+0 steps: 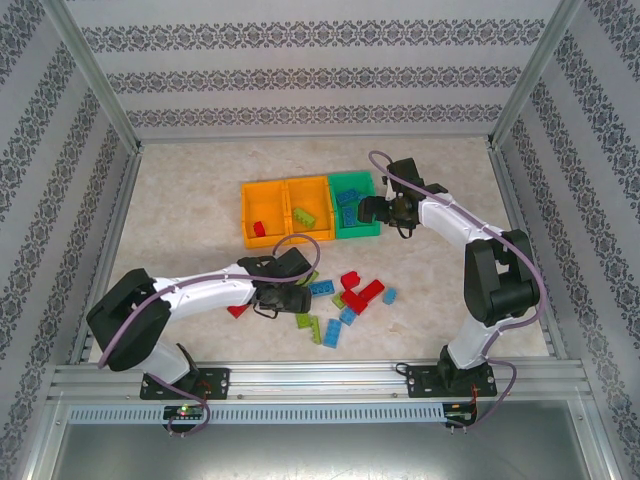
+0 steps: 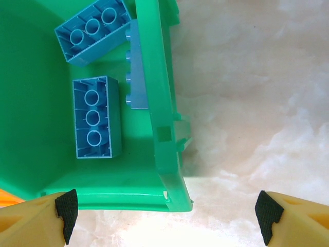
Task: Sort the legos into containers by color
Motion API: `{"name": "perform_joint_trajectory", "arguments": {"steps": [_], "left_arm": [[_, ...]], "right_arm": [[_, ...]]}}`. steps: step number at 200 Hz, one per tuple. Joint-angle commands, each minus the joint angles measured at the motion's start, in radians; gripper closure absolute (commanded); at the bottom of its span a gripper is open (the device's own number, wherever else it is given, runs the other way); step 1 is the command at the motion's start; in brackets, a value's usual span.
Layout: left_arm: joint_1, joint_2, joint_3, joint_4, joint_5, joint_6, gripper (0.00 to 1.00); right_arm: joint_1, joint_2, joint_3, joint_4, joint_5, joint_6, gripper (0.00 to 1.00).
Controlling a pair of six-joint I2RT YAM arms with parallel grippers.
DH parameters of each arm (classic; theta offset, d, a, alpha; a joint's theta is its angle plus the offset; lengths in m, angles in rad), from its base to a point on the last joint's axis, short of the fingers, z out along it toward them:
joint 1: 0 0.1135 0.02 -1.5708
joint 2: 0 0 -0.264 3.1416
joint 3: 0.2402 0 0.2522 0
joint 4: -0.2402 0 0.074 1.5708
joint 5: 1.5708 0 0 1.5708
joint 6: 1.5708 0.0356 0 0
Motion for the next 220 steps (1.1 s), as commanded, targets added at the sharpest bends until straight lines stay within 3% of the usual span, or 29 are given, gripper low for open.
{"name": "perform_joint_trajectory", "arguments": {"steps": [1,60,109,161,220], "left_arm": [[-0.007,-0.031,0.024,-0.033,-0.045,0.011,0.36],[-0.007,-0.093,0.129,-0.133,-0.097,0.039,0.36],[0.043,-0.063,0.327,-0.203,-0.152,0.199,0.36],[0.225,0.16,0.599,-0.155,-0.026,0.385,0.36],[0.334,0.491,0.971,-0.223,0.101,0.488,0.37]], "right_arm": [[-0.006,-0.03,-0.018,0.013,-0.008,-0.007,0.08],[-0.007,-0.059,-0.064,0.033,-0.007,-0.005,0.08],[-0.003,-0.146,-0.156,0.084,-0.02,-0.028,0.08],[0.092,-0.263,-0.255,0.063,0.04,-0.123,0.09],[0.232,-0.388,-0.393,0.069,0.101,-0.105,0.1]]}}
